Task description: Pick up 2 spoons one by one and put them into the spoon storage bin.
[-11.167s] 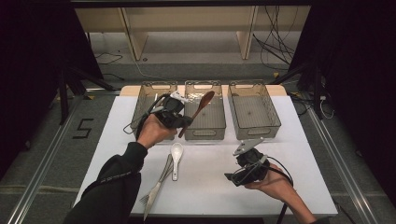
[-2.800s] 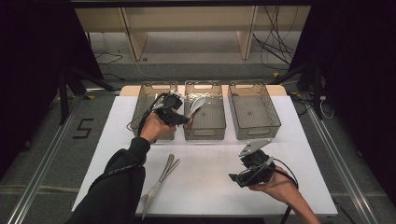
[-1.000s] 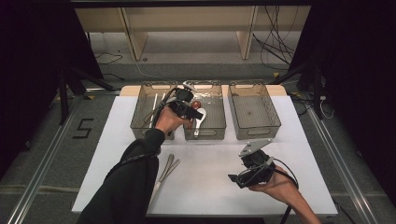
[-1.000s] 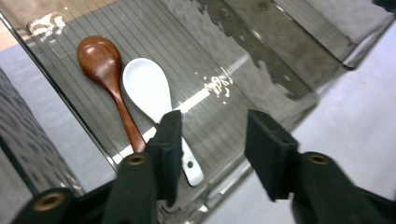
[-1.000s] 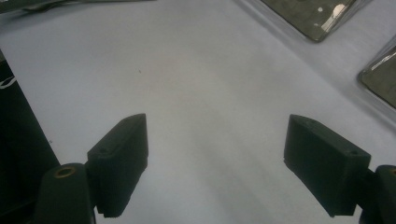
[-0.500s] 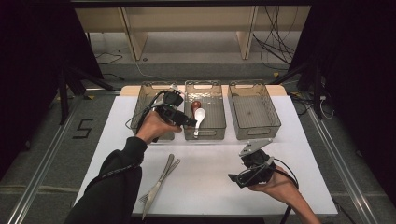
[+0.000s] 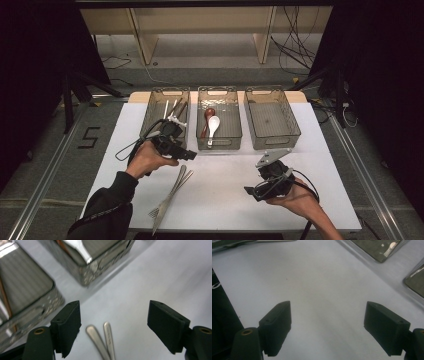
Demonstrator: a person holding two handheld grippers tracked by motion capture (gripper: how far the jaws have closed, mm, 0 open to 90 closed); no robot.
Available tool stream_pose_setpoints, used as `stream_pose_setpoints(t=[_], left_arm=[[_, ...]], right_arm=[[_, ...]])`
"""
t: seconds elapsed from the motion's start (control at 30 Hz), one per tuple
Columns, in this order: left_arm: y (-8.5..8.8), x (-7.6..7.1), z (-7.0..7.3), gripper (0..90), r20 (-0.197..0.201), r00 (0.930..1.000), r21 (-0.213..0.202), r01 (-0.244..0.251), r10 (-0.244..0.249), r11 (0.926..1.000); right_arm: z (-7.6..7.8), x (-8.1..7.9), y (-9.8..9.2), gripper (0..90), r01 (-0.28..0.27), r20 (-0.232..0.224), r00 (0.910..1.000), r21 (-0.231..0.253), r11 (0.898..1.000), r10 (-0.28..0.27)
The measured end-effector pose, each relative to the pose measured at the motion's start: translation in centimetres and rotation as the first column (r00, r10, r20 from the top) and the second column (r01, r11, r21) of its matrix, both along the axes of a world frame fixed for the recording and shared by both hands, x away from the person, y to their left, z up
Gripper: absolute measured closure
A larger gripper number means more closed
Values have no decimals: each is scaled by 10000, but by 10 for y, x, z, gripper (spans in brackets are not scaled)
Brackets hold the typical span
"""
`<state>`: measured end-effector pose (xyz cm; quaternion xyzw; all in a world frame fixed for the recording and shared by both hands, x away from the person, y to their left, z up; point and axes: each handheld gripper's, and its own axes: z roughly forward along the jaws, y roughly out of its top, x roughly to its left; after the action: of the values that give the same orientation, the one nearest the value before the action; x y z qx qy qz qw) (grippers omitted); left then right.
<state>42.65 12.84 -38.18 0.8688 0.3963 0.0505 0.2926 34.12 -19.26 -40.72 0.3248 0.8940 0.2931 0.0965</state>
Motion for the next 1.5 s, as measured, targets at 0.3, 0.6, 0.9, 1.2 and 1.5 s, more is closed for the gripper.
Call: stream_pose_setpoints(t=[0.3,0.6,0.9,1.2,1.5], left_arm=[[13,-20,-16,239,-401,9992,506,91,-71,9987],[14,-34,-33,232,-803,9961,1131,462,-372,9925],[17,-44,-49,256,-1172,9915,1584,754,-570,9845],[19,-53,-61,270,-1498,9860,1895,1015,-734,9766],[19,-60,-62,269,-1488,9855,1835,1083,-813,9770]], right_arm=[[1,0,0,229,12,18,10000,9,10000,-12],[2,-1,-1,229,20,61,10000,19,10000,-20],[2,-2,-1,231,30,43,10000,17,10000,-30],[2,-2,-1,231,39,55,10000,20,10000,-39],[1,0,-2,231,17,19,10000,41,10000,-17]])
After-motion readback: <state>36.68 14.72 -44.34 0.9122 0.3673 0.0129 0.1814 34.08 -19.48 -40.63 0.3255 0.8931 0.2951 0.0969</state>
